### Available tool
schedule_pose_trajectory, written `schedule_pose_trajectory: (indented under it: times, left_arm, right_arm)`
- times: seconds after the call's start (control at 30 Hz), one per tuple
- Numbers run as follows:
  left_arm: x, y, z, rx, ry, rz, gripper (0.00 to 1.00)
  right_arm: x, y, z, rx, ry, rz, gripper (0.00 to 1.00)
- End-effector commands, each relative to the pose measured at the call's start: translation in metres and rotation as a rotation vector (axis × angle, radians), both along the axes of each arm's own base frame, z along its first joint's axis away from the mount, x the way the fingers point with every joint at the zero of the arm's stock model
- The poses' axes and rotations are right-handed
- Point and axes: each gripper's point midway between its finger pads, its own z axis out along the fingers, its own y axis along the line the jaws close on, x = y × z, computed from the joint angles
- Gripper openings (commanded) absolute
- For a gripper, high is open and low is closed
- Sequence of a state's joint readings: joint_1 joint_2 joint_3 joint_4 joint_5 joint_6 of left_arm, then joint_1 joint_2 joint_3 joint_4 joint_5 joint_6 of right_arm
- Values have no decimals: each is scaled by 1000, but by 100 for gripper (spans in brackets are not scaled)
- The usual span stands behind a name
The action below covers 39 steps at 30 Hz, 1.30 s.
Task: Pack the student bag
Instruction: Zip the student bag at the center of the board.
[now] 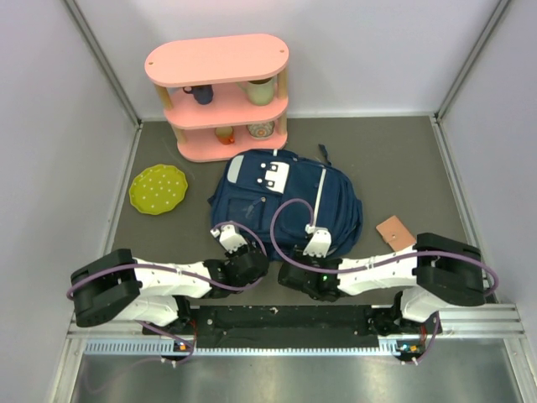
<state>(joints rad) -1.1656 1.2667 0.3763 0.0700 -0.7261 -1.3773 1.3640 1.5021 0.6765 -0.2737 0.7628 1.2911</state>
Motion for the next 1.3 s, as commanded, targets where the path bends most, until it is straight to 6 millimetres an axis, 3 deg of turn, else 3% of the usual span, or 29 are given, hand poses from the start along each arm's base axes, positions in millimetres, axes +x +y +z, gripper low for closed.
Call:
schedule_pose_trajectory:
  times: [0.0, 0.27, 0.47, 0.6, 0.77, 0.87, 1.03, 1.13, 1.2, 1.23, 1.27]
  left_arm:
    - [1, -7, 7, -51, -13, -13, 0]
    - [0, -8, 9, -61, -17, -14, 0]
    - [0, -7, 10, -59, -21, -14, 0]
    - [0, -4, 11, -61, -27, -9, 0]
    - [0, 3, 11, -36, -30, 1, 0]
    - [-1, 16, 9, 0, -25, 29, 0]
    - [1, 47, 7, 32, -24, 80, 0]
    - [1, 71, -2, 71, -3, 81, 0]
    - [7, 80, 3, 48, -18, 88, 0]
    - [3, 83, -5, 77, -9, 43, 0]
    - [10, 82, 5, 39, -47, 36, 0]
  right_arm:
    - [11, 13, 6, 64, -7, -60, 40]
    - [11, 13, -2, 32, -1, -53, 31]
    - [12, 13, -8, -6, -7, -42, 17]
    - [13, 15, -8, -26, -14, -24, 0]
    - [12, 6, 5, -64, -54, 32, 0]
    - [10, 2, 14, -110, -89, 137, 0]
    - [-1, -13, 8, -208, -99, 332, 0]
    - [-3, -32, 7, -209, -99, 341, 0]
    - [-2, -46, 7, -190, -97, 320, 0]
    - [-2, -48, 8, -175, -91, 321, 0]
    - [-1, -52, 9, -167, -91, 316, 0]
